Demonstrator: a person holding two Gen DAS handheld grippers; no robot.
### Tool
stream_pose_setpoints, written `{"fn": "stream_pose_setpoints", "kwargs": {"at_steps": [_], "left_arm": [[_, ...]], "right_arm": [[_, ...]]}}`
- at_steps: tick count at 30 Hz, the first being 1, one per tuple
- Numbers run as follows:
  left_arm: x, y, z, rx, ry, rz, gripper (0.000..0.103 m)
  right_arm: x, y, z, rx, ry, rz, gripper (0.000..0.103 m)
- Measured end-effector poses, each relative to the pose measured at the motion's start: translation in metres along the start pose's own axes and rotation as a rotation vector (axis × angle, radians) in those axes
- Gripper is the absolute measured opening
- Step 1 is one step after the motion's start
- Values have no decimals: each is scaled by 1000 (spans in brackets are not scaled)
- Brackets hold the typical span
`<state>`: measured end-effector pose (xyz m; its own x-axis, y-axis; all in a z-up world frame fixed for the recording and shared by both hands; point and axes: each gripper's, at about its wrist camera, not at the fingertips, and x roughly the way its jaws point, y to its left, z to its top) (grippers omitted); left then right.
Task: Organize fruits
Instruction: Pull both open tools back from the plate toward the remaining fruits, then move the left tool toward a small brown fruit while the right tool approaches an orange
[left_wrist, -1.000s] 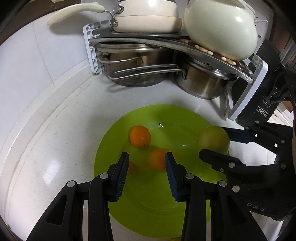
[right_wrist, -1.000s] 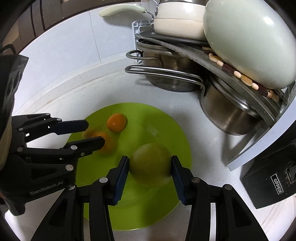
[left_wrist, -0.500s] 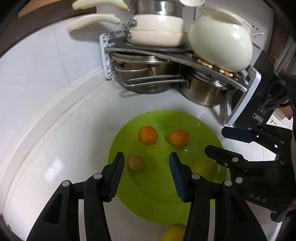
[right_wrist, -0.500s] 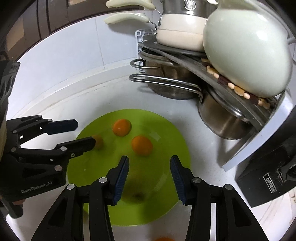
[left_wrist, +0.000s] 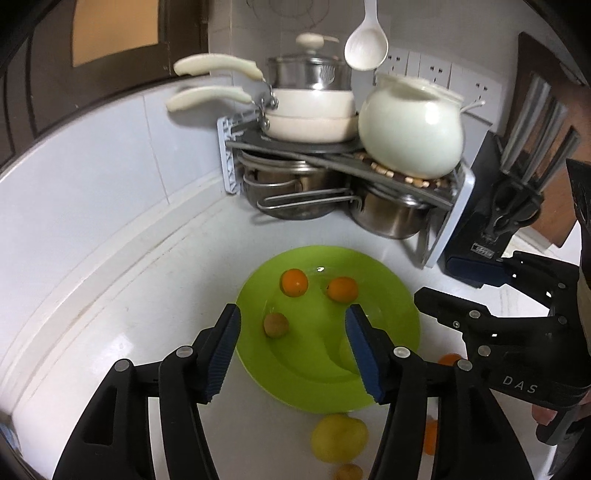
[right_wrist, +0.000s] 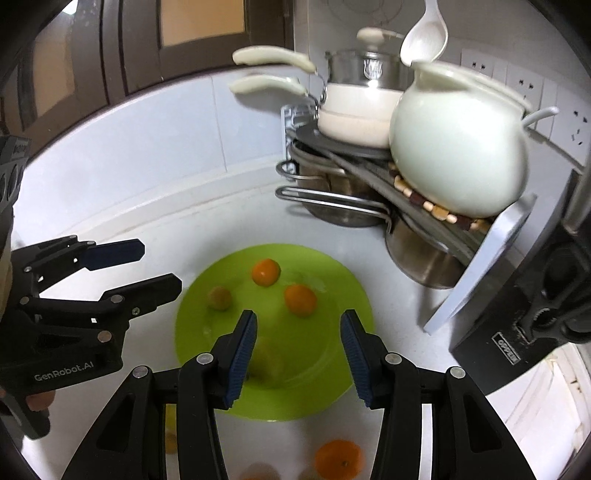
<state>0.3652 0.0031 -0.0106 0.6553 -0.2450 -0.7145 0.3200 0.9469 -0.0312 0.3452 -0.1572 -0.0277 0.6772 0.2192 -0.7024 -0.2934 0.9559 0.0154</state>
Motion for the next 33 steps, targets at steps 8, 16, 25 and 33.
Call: {"fn": "stream_pose_setpoints", "kwargs": {"at_steps": [8, 16, 25, 33], "left_arm": [[-41, -2, -16, -8, -65, 7, 64], [-73, -7, -39, -19, -110, 28, 68], [-91, -14, -71, -21, -110, 51, 74], [-89, -23, -99, -1, -72, 49, 74]], "right_arm": [[-39, 11, -11, -32, -71, -37, 52], [-69, 20, -26, -34, -120, -57, 57], [-80, 30, -58, -52, -87, -88, 58], [-83, 33, -87, -40, -45, -85, 58]]}}
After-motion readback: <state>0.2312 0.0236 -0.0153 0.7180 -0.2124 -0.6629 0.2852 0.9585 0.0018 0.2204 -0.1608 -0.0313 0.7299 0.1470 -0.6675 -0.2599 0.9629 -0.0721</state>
